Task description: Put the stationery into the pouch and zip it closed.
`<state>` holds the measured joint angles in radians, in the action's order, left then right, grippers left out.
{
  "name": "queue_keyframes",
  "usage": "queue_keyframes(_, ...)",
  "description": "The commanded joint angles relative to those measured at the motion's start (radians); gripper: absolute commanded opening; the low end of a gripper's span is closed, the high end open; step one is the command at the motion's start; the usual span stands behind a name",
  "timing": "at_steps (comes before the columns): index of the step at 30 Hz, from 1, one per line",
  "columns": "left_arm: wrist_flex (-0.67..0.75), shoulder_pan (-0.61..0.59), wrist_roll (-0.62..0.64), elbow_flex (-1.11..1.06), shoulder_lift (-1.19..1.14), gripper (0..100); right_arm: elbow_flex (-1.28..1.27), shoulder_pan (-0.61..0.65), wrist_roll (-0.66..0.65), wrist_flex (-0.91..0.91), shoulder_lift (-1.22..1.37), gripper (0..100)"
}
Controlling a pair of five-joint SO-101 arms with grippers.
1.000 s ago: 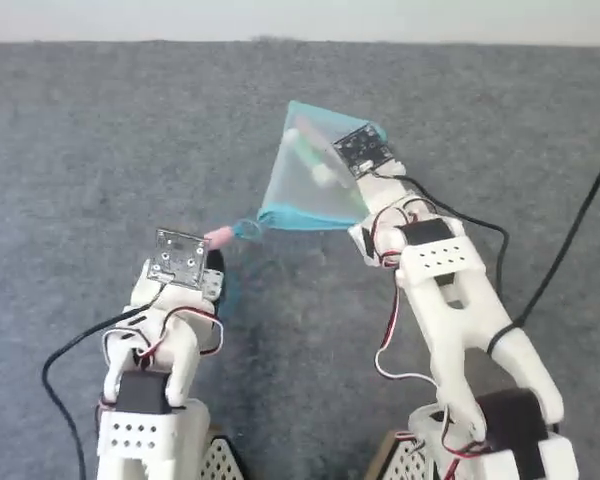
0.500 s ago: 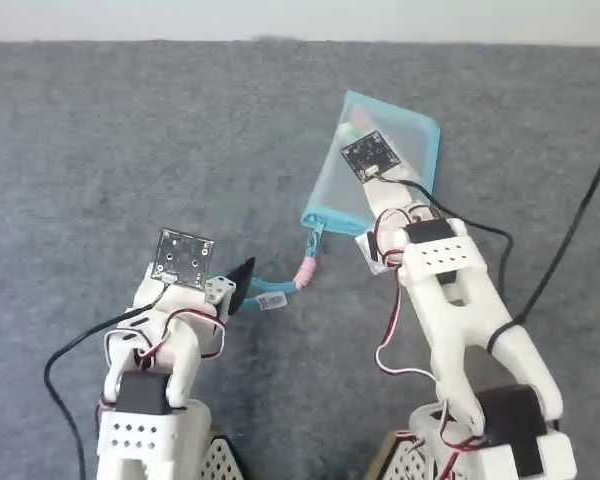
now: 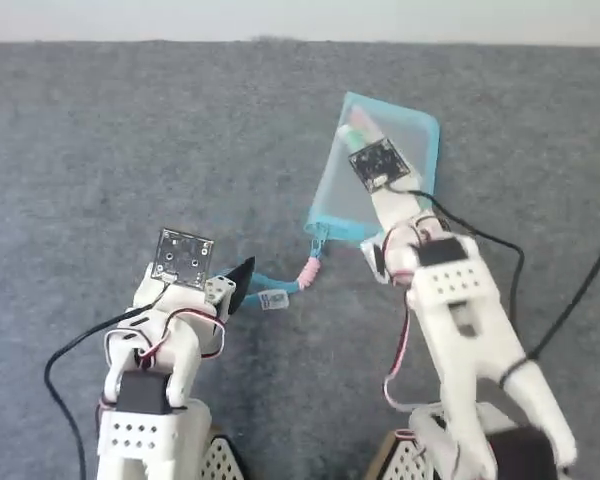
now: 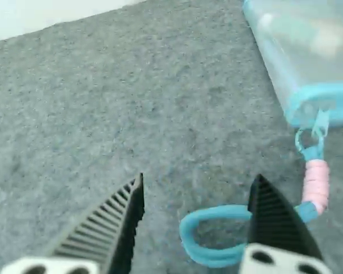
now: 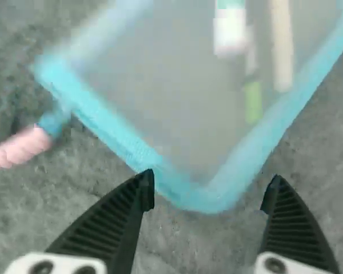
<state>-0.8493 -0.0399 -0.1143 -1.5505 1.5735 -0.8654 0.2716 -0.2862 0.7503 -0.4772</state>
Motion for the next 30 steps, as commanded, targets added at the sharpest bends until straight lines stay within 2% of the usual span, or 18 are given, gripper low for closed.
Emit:
queue_keyframes(1, 0.032, 0.0, -0.009, 0.018, 0.012, 28, -0.068, 0.013, 0.011, -0.09, -0.157, 29.9)
queue_keyframes(4, 0.038, -0.009, -0.005, 0.025, 0.014, 28, -0.126, 0.008, 0.011, -0.128, -0.242, 29.9)
queue_keyframes(9, 0.071, -0.126, 0.107, 0.058, 0.014, 31, -0.19, 0.015, 0.011, -0.177, -0.328, 28.1)
queue_keyframes(15, 0.074, -0.163, 0.147, 0.071, 0.014, 31, -0.253, 0.012, 0.009, -0.182, -0.371, 7.7)
queue_keyframes(18, 0.071, -0.161, 0.186, 0.071, 0.012, 31, -0.264, 0.007, 0.009, -0.174, -0.395, 0.9)
queue_keyframes(24, 0.074, -0.16, 0.308, 0.073, 0.012, 31, -0.284, 0.007, 0.011, -0.093, -0.499, 1.3)
queue_keyframes(30, 0.143, -0.16, 0.321, 0.025, 0.012, 32, -0.391, 0.013, 0.011, -0.09, -0.676, 1.6)
